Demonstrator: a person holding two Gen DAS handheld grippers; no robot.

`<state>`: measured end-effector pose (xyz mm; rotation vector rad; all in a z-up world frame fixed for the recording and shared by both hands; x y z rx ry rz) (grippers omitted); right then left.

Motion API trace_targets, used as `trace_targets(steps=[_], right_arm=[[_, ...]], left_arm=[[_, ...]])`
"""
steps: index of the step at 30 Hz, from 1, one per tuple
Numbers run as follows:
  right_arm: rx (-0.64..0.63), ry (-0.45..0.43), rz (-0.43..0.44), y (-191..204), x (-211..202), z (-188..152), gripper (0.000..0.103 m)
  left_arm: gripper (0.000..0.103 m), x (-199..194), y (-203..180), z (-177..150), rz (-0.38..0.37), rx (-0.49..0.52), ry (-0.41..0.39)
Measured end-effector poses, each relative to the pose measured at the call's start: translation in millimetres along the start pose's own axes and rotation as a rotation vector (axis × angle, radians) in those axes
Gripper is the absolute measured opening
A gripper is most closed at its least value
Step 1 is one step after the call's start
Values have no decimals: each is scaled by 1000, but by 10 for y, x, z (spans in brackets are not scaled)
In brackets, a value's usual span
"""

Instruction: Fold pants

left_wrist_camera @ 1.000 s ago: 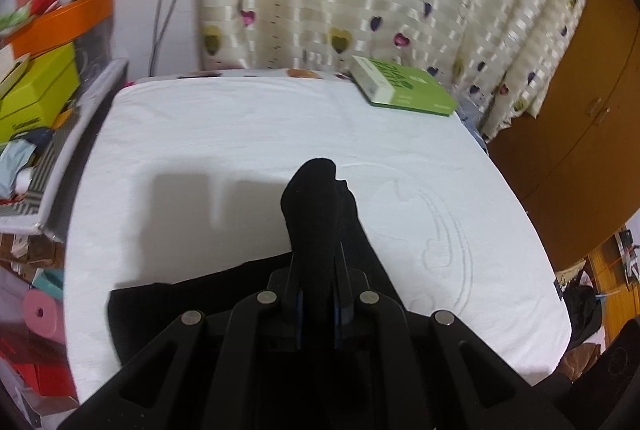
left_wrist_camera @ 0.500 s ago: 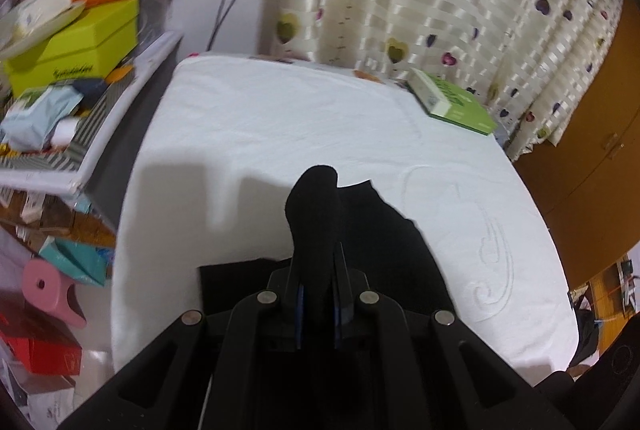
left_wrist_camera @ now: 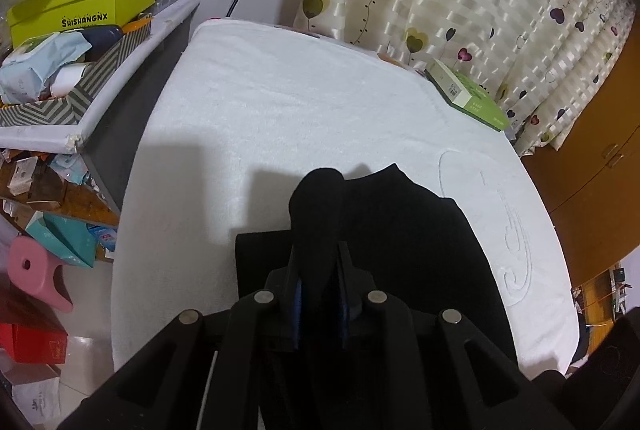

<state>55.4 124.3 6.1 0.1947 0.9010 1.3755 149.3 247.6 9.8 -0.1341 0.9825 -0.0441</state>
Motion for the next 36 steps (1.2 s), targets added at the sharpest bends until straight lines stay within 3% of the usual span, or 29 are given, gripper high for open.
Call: trace_targets(steps=[9, 14, 16, 21, 27, 31, 36], right_arm=[[-89, -30, -64, 194, -386, -31, 21], [-101, -19, -301, 20, -539, -85, 33], [-62, -6, -325, -84, -523, -123, 33], [-114, 42, -351, -86, -296, -200, 36], [-171, 56, -269, 111, -417, -246, 37], [-208, 76, -256, 180, -380, -299, 54], [-285, 120, -221, 270, -128, -367, 55]], left_arm=[[40, -71, 122, -93, 68, -31, -17], [44, -252, 214, -247, 89, -79, -51], [45, -338, 223, -327, 90, -94, -67], [46, -473, 225, -552, 120, -111, -80], [46, -550, 316, -749, 131, -170, -73], [46, -648, 372, -864, 127, -211, -87], [49, -731, 457, -1002, 145, -275, -105]])
Point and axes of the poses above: each gripper's, at about its wrist camera, not at the fingertips, and x roughly the way its jaws point, y to its left, z to its top, the point moved 2 cm from there along x, roughly the way its jaws point, and after that the axes turned 15 degrees about z, right-handed, at the moved point
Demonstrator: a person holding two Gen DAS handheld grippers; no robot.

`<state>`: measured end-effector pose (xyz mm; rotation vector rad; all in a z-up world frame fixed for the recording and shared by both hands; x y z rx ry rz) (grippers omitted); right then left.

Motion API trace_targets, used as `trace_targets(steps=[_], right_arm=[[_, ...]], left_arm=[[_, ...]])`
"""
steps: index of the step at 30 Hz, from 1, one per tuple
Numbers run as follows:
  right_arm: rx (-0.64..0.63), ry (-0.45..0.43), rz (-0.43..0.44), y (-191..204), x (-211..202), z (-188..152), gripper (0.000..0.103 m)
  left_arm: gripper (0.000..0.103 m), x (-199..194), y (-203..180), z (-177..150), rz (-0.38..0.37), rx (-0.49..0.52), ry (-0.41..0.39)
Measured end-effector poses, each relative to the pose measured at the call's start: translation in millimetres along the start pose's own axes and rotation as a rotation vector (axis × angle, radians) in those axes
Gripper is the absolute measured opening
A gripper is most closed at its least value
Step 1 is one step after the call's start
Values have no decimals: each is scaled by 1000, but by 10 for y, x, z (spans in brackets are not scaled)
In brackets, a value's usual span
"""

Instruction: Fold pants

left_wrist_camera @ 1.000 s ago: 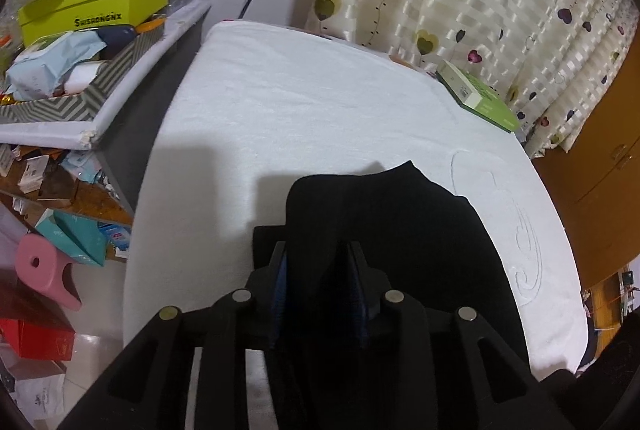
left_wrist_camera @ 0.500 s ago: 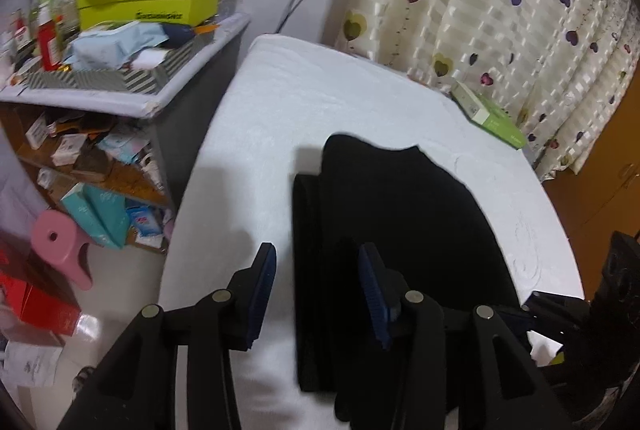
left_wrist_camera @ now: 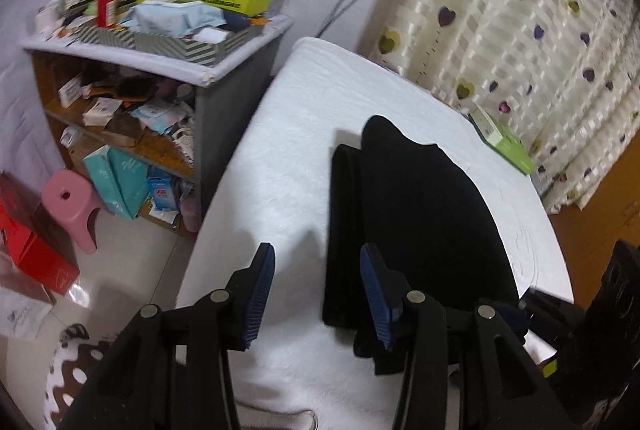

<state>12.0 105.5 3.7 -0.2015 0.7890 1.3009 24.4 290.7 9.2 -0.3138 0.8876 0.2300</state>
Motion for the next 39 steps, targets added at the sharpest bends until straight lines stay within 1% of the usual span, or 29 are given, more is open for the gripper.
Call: trace_targets(steps=[2, 4, 6, 8, 9, 10, 12, 14, 16, 22, 23, 24, 25, 31, 35, 37, 39], right_arm=[[-10, 22, -15, 5, 95, 26, 55], [-30, 44, -56, 9, 180, 50, 55], [-86, 76, -110, 36, 272, 66, 55], [-121, 95, -140, 43, 346, 81, 58], [-137, 101, -149, 49, 383, 89, 64], [-152, 110, -159, 53, 418, 99, 67], [-184, 130, -211, 73, 493, 109, 67], [-219, 155, -269, 88, 559, 112, 67], [-238, 166, -297, 93, 595, 115, 67], [-220, 163, -295, 64, 565, 106, 66], [-217, 159, -295, 65, 564, 110, 65], [-211, 150, -296, 61, 548, 113, 58], [-206, 139, -294, 61, 531, 118, 48], [-118, 59, -237, -14, 378, 163, 36], [-84, 31, -215, -31, 323, 178, 35], [-72, 24, -206, -37, 302, 182, 34], [-68, 14, -205, -39, 284, 187, 33]], left_arm=[[49, -17, 72, -33, -7, -41, -1], [49, -22, 120, -68, -2, -63, 3], [50, -29, 141, -101, 13, -62, 4], [50, -49, 161, -129, 26, -67, -4], [50, -61, 173, -142, 26, -73, -9], [52, -66, 188, -155, 16, -83, -11], [55, -51, 216, -165, 4, -103, -9], [55, -29, 229, -185, 9, -115, -1], [55, -2, 243, -199, 9, -123, 5], [55, 30, 271, -172, -8, -155, 10], [55, 38, 274, -167, -8, -156, 10], [55, 42, 274, -165, -11, -155, 12], [55, 52, 267, -158, -17, -156, 15], [61, 156, 227, -92, -95, -198, 56], [65, 249, 170, -37, -158, -222, 93], [66, 272, 122, -24, -167, -211, 102], [67, 330, 50, -19, -202, -205, 134]])
Point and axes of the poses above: each gripper's, at about its wrist camera, not at the fingertips, and x roughly the way its jaws point, y to its left, z to its top, the point moved 2 cm from there along x, roughly the way its jaws point, and after that the axes turned 15 degrees about z, right-handed, at the moved point
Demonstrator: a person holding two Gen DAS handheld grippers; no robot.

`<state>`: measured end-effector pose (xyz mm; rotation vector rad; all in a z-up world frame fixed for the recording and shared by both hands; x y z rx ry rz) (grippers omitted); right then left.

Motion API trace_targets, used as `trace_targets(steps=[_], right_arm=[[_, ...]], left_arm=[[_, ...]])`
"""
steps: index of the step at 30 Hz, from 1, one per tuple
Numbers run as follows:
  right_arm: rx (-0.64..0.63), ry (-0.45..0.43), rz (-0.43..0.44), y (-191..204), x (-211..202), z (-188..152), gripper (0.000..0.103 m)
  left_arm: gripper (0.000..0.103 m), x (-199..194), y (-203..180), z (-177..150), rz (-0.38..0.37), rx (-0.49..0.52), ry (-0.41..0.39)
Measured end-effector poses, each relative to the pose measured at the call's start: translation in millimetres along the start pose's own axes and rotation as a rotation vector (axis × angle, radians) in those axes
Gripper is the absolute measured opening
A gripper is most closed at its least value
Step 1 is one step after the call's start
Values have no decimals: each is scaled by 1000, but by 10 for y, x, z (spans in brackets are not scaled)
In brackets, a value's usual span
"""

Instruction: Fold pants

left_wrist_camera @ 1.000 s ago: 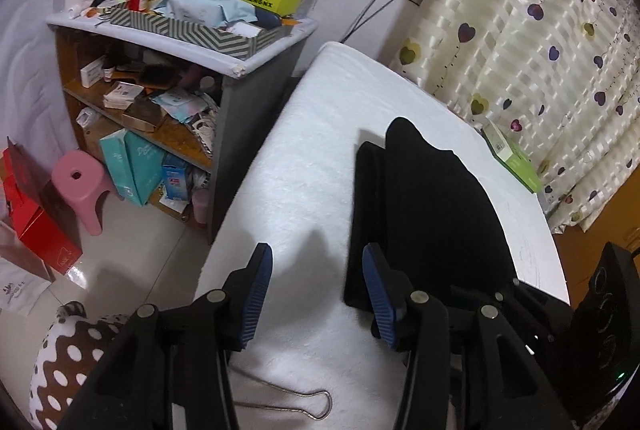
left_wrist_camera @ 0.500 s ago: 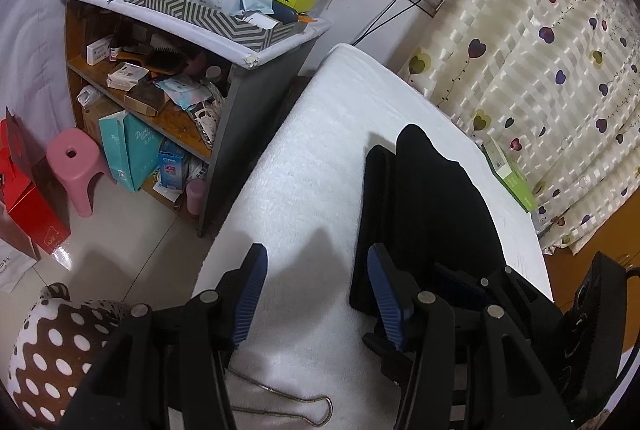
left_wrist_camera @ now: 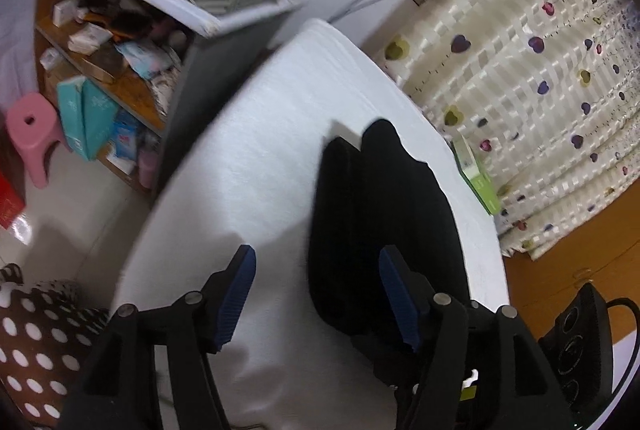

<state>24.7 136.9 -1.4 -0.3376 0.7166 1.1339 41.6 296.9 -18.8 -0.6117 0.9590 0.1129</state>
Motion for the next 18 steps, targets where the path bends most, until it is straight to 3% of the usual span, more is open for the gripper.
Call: trace_targets(steps=[9, 18], right_arm=[[25, -26, 12, -63, -70, -9, 31], [62, -35, 72, -120, -82, -23, 33]], left_arm=[[69, 184, -161, 30, -121, -22, 96], [70, 415, -487, 208, -128, 73, 172]])
Point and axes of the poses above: each gripper's, at about its wrist camera, not at the fingertips, and x roughly the way its jaws point, y to its left, z to its top, the point moved 2 cm from there along x, roughly the way its jaws point, and after that the axes turned 15 degrees about z, right-handed, at the moved point
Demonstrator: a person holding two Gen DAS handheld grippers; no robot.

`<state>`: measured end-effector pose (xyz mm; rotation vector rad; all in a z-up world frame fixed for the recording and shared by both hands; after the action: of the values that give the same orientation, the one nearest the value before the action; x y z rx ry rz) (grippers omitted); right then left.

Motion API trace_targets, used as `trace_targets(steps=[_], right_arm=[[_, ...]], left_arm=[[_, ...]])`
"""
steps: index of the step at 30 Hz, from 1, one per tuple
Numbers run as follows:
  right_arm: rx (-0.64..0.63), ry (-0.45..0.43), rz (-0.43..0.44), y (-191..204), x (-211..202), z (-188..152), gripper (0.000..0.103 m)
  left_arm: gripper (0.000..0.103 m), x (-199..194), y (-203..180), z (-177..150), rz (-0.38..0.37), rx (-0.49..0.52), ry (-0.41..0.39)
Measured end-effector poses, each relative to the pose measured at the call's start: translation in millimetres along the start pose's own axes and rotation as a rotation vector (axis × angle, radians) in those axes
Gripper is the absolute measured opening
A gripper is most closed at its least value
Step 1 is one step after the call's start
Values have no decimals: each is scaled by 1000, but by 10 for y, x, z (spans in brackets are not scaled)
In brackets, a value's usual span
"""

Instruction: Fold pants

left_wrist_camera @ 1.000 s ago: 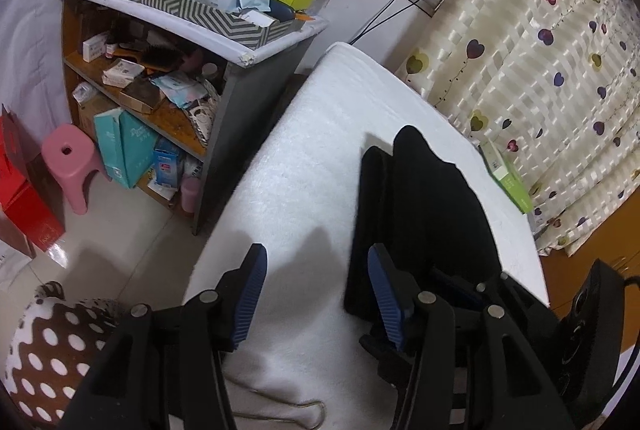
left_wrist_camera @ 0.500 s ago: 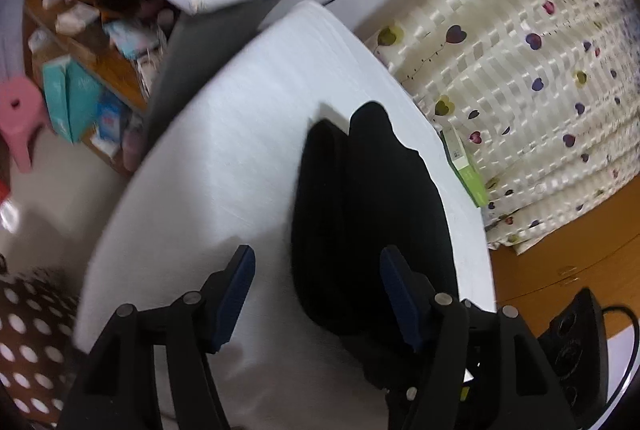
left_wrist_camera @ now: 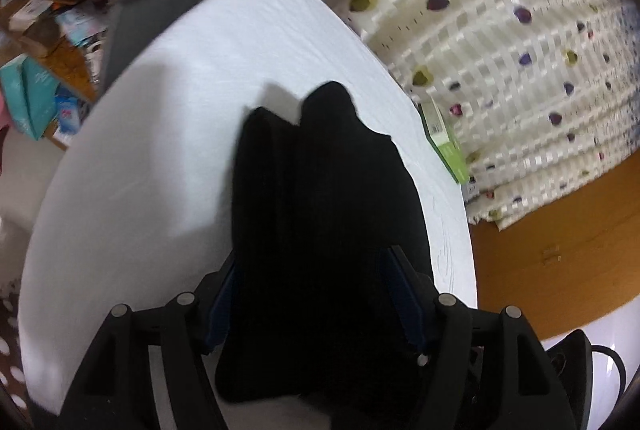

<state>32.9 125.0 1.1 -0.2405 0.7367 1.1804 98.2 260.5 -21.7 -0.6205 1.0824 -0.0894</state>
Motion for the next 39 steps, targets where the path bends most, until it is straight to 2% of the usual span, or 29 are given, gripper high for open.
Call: trace_targets(steps=[4, 9, 11, 13, 16, 24, 26, 29, 30, 31, 33, 39], right_arm=[[35, -5, 48, -24, -30, 6, 40], [54, 6, 79, -6, -113, -20, 41], [67, 7, 103, -9, -178, -54, 41], [89, 10, 133, -20, -265, -112, 41], [104, 1, 144, -72, -411, -190, 41], [198, -68, 112, -407, -954, -360, 41], [230, -80, 65, -554, -1057, -424, 41], [352, -101, -10, -859, -1153, -570, 41], [418, -99, 2, -981, -1150, -626, 42], [475, -100, 25, -1072, -1134, -674, 50], [570, -109, 79, -1231, -1089, -755, 58], [653, -138, 219, -1415, -921, -677, 58]], left_arm=[[70, 95, -130, 60, 34, 57, 31], [69, 111, -213, 75, 77, 117, 43], [66, 110, -223, 70, 103, 135, 44], [56, 109, -235, 73, 144, 149, 42], [48, 100, -210, 66, 179, 163, 36], [46, 98, -244, 60, 225, 188, 17], [46, 97, -268, 56, 240, 202, 11], [46, 95, -281, 49, 252, 217, 2], [46, 95, -284, 47, 255, 220, -1], [46, 98, -291, 48, 259, 223, -5], [46, 96, -301, 39, 268, 235, -12], [46, 95, -311, 37, 275, 246, -20]])
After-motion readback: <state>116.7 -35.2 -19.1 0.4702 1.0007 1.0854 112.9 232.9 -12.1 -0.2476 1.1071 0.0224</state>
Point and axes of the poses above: each gripper's, at about its wrist camera, not at the fingertips, and x roughly the way its jaws point, y to its left, z to its top, the point moved 2 cm from there along x, roughly the way its jaws point, and after that the axes turned 15 degrees about z, right-handed, at the moved point
